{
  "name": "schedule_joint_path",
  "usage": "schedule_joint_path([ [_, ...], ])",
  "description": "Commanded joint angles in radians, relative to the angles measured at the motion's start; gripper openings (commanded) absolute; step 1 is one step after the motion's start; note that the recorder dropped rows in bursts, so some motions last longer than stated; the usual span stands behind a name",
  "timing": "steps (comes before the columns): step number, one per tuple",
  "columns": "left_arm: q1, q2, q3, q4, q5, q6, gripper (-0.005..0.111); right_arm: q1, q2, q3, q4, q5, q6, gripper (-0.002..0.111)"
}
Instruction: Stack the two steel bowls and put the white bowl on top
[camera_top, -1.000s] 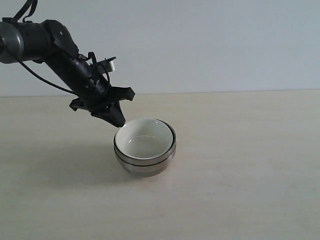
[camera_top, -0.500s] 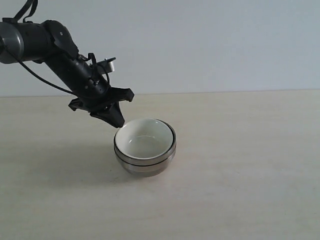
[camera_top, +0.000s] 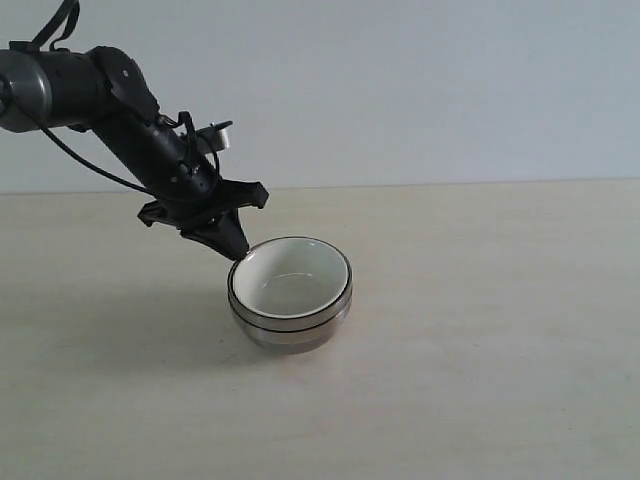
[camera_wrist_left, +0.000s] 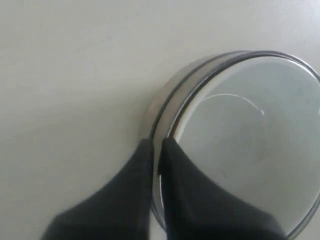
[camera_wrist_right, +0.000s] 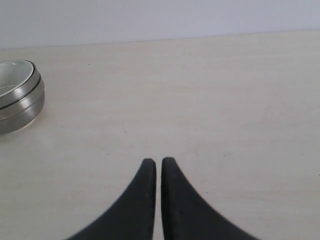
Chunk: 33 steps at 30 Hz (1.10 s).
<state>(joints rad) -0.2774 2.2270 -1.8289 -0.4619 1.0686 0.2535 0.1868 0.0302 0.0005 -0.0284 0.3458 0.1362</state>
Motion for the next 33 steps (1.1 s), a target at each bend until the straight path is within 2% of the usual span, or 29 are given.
schedule_joint_path([
  [1,-0.002,0.003,0.005,0.007,-0.002,0.007,0.004,-0.007,0.002,0.000,-0.008,-0.011,-0.001,0.000],
  [11,-0.002,-0.005,-0.004,0.009,0.051,0.007,0.004,-0.007,0.002,0.000,-0.008,-0.011,-0.001,0.000],
  [21,0.000,-0.116,0.016,0.026,-0.010,0.007,0.004,-0.007,0.002,0.000,-0.008,-0.011,-0.001,0.000],
  [26,0.000,-0.206,0.128,0.028,-0.110,0.009,0.004,-0.007,0.002,0.000,-0.008,-0.011,-0.001,0.000],
  [29,0.000,-0.282,0.252,0.014,-0.205,0.026,0.004,-0.007,0.002,0.000,-0.008,-0.011,-0.001,0.000],
  [31,0.000,-0.352,0.367,-0.051,-0.265,0.086,0.004,-0.007,0.002,0.000,-0.008,-0.011,-0.001,0.000],
  [33,-0.002,-0.431,0.491,-0.209,-0.341,0.218,0.004,-0.007,0.002,0.000,-0.008,-0.011,-0.001,0.000],
])
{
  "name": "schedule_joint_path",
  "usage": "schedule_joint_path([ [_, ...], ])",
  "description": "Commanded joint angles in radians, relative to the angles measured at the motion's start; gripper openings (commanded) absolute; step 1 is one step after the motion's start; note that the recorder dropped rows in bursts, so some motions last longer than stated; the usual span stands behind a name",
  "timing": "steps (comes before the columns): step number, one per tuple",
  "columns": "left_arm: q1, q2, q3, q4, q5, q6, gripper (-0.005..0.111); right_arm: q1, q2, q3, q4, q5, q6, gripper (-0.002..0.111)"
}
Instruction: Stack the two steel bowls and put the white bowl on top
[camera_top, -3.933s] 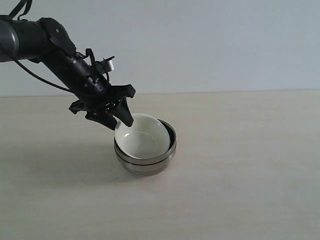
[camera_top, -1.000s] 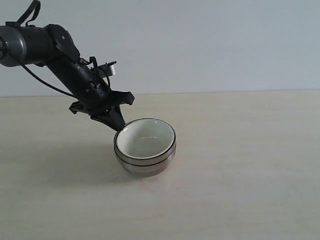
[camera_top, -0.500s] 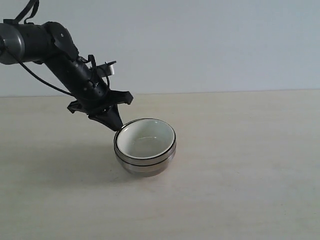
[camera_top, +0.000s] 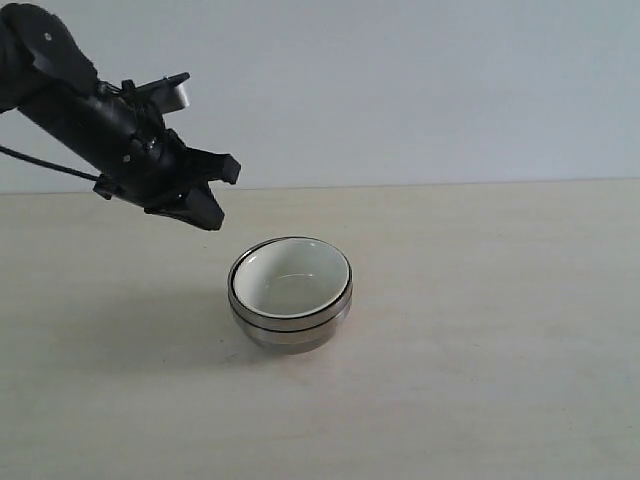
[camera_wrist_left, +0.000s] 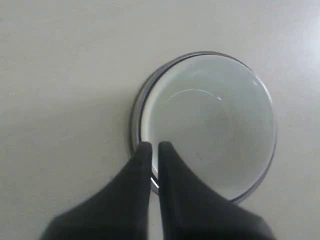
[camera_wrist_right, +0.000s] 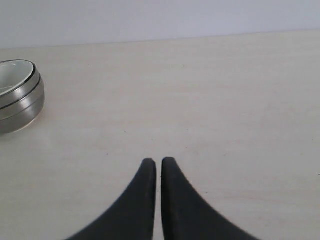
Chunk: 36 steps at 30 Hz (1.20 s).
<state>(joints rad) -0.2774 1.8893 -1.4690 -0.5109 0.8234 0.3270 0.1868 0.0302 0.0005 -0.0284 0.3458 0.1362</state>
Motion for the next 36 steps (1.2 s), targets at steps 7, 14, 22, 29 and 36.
schedule_joint_path([
  [7,-0.013,-0.469,0.627,-1.220,-0.201,1.043,0.004,-0.007,0.002,0.000,-0.008,-0.011,-0.001,0.000],
  [14,-0.014,-0.651,0.871,-1.233,-0.159,1.173,0.004,-0.007,0.002,0.000,-0.008,-0.011,-0.001,0.000],
  [22,-0.014,-0.739,1.082,-1.233,0.078,1.175,0.004,-0.007,0.002,0.000,-0.008,-0.011,-0.001,0.000],
  [29,-0.014,-0.739,1.107,-1.233,0.172,1.177,0.004,-0.007,0.002,0.000,-0.008,-0.011,-0.001,0.000],
  [36,-0.012,-0.739,1.107,-1.233,0.175,1.185,0.004,-0.007,0.002,0.000,-0.008,-0.011,-0.001,0.000],
])
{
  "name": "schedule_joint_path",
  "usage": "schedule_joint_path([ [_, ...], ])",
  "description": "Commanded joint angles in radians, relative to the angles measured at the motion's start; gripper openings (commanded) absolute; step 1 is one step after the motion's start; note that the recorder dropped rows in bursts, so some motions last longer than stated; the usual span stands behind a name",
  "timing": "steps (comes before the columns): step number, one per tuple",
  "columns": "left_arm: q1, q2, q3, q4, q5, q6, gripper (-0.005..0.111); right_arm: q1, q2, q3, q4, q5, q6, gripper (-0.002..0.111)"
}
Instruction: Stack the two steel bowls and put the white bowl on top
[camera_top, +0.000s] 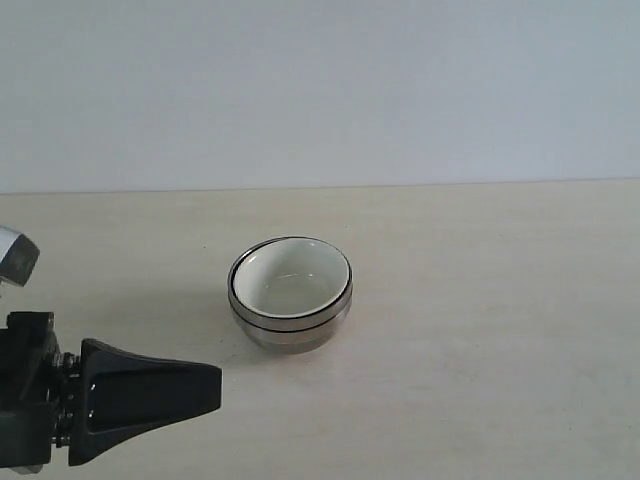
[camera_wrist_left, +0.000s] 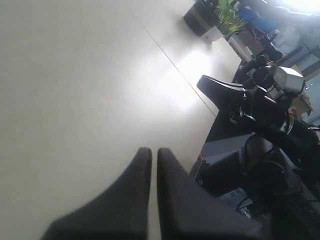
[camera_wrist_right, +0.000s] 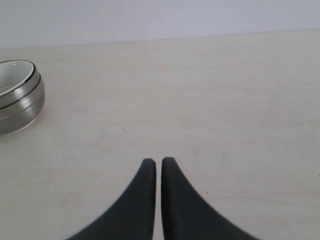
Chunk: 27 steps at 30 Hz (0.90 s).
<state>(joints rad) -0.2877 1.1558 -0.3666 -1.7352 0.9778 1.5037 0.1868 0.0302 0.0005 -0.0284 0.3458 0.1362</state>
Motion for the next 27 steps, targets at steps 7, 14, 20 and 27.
schedule_joint_path([
  [7,-0.002,-0.027,0.005,-0.009,-0.024,0.052,0.004,-0.007,0.002,0.000,-0.008,-0.011,-0.001,0.000],
  [14,-0.002,-0.277,0.005,-0.009,-0.119,0.304,0.004,-0.007,0.002,0.000,-0.008,-0.011,-0.001,0.000],
  [20,-0.002,-0.536,0.007,-0.009,-0.277,0.384,0.004,-0.007,0.002,0.000,-0.008,-0.011,-0.001,0.000],
  [27,-0.002,-0.774,0.027,-0.009,-0.562,0.249,0.004,-0.007,0.002,0.000,-0.008,-0.011,-0.001,0.000],
])
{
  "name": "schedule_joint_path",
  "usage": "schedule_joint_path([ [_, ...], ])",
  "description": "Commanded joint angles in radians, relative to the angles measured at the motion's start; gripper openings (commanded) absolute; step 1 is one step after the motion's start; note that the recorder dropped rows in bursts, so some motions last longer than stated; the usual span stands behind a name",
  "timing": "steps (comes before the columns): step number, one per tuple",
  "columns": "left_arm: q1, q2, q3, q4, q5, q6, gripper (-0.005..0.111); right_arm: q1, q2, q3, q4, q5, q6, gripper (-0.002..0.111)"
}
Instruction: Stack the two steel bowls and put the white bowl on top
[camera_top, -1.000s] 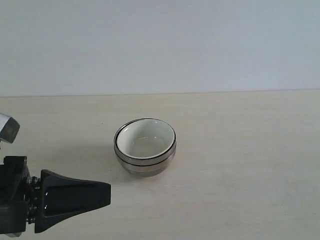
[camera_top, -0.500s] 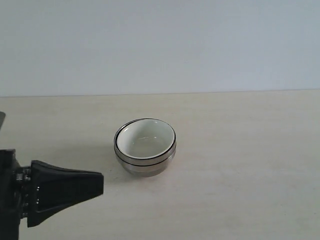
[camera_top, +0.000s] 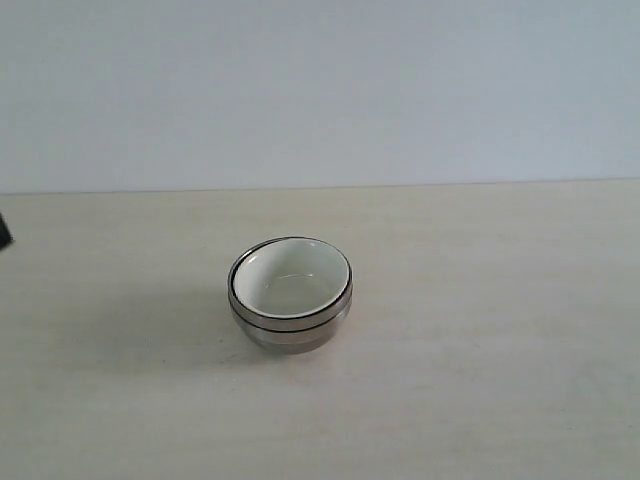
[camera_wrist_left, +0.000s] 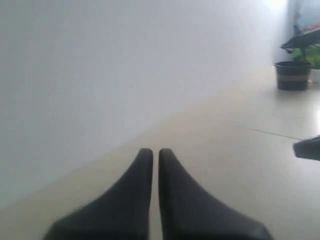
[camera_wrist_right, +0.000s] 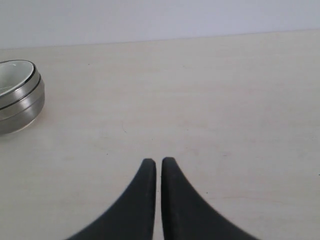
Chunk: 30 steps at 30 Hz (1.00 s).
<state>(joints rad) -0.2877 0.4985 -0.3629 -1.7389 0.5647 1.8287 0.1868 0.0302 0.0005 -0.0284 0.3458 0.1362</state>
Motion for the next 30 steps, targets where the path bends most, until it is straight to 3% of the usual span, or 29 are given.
schedule_joint_path([
  [1,0.003,-0.153,0.036,-0.005,-0.183,-0.093,0.004,-0.007,0.002,0.000,-0.008,-0.011,-0.001,0.000],
  [14,0.152,-0.498,0.225,-0.005,-0.377,-0.132,0.004,-0.007,0.002,0.000,-0.008,-0.011,-0.001,0.000],
  [22,0.224,-0.498,0.311,-0.005,-0.454,-0.132,0.004,-0.007,0.002,0.000,-0.008,-0.013,-0.001,0.000],
  [30,0.236,-0.498,0.363,-0.005,-0.599,-0.146,0.004,-0.007,0.002,0.000,-0.008,-0.013,-0.001,0.000],
])
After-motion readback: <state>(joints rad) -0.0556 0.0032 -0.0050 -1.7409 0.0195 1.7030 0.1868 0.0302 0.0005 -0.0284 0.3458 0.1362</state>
